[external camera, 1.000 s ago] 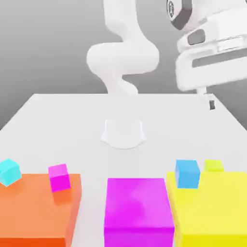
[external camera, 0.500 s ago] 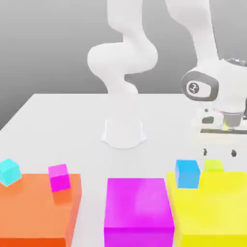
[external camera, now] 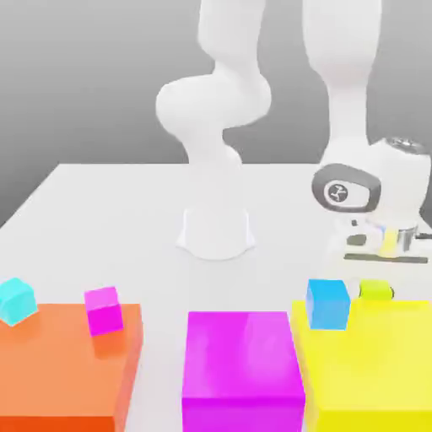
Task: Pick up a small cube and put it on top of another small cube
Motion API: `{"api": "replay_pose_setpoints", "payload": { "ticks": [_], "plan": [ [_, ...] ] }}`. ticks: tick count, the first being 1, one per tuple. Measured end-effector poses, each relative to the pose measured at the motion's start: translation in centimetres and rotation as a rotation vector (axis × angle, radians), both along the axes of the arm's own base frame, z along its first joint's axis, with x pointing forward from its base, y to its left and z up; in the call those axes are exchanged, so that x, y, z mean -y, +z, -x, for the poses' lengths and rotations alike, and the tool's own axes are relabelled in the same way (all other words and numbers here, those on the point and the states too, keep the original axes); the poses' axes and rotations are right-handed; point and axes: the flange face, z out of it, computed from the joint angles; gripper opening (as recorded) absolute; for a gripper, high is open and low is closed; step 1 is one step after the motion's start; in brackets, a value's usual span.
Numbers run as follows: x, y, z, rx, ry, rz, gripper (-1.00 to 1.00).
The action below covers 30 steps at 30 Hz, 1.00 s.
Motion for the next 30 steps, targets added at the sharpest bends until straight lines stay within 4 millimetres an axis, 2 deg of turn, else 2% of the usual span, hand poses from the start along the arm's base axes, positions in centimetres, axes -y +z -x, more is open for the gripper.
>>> {"api": "replay_pose_setpoints", "payload": {
  "ticks": [3, 5, 13, 17, 20, 24, 27, 30],
  "plan": [
    [0.3, 2.5, -0.3, 0.0, -0.006, 0.001, -1.0],
    [0.9, 3.4, -1.7, 0.015, 0.016, -0.003, -1.0],
    [2.2, 7.6, -7.1, 0.188, 0.41, 0.005, -1.0],
    [3.9, 9.7, -10.0, 0.276, 0.595, 0.053, -1.0],
    [10.2, 10.7, -15.1, 0.26, 0.515, 0.108, -1.0],
    [20.8, 11.8, -20.0, 0.197, 0.363, 0.155, -1.0],
    [29.4, 12.5, -21.6, 0.143, 0.248, 0.167, -1.0],
    [38.2, 13.3, -21.5, 0.089, 0.135, 0.16, -1.0]
  ]
}}
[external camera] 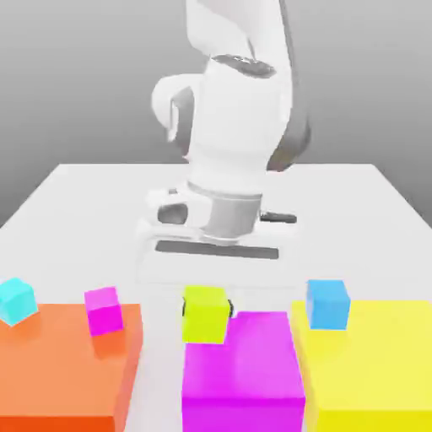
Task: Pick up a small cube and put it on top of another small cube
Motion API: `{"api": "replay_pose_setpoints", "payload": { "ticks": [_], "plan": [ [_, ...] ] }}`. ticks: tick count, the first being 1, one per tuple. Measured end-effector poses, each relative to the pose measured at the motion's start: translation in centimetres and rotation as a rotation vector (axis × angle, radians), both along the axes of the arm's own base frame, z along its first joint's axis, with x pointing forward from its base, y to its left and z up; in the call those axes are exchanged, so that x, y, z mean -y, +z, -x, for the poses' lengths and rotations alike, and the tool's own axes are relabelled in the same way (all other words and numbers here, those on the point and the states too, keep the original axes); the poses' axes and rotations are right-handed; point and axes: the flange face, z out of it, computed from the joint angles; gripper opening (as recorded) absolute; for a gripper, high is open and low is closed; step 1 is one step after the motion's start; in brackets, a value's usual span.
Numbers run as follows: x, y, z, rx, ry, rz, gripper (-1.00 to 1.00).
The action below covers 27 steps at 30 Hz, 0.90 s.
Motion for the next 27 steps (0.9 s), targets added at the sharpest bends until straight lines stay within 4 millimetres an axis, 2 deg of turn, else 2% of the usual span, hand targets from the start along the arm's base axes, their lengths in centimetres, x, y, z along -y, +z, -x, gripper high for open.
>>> {"api": "replay_pose_setpoints", "payload": {
  "ticks": [4, 6, 9, 11, 15, 16, 21, 22, 24, 27],
  "plan": [
    [10.9, 1.0, 2.8, -0.05, -0.14, -0.041, -1.0],
    [15.8, 1.4, 5.2, -0.068, -0.202, -0.074, -1.0],
    [22.5, 2.1, 9.8, -0.081, -0.291, -0.132, -1.0],
    [23.5, 1.9, 10.8, -0.081, -0.269, -0.16, -1.0],
    [23.5, -2.5, 10.8, -0.081, -0.25, -0.169, -1.0],
    [23.6, -3.5, 10.9, -0.082, -0.252, -0.167, 1.0],
    [23.6, -3.5, 10.9, -0.082, -0.252, -0.168, 1.0],
    [23.6, -4.0, 11.0, -0.083, -0.253, -0.166, 1.0],
    [23.6, -2.7, 10.9, -0.081, -0.251, -0.167, 1.0],
    [23.6, 0.8, 10.9, -0.082, -0.251, -0.167, 1.0]
  ]
}}
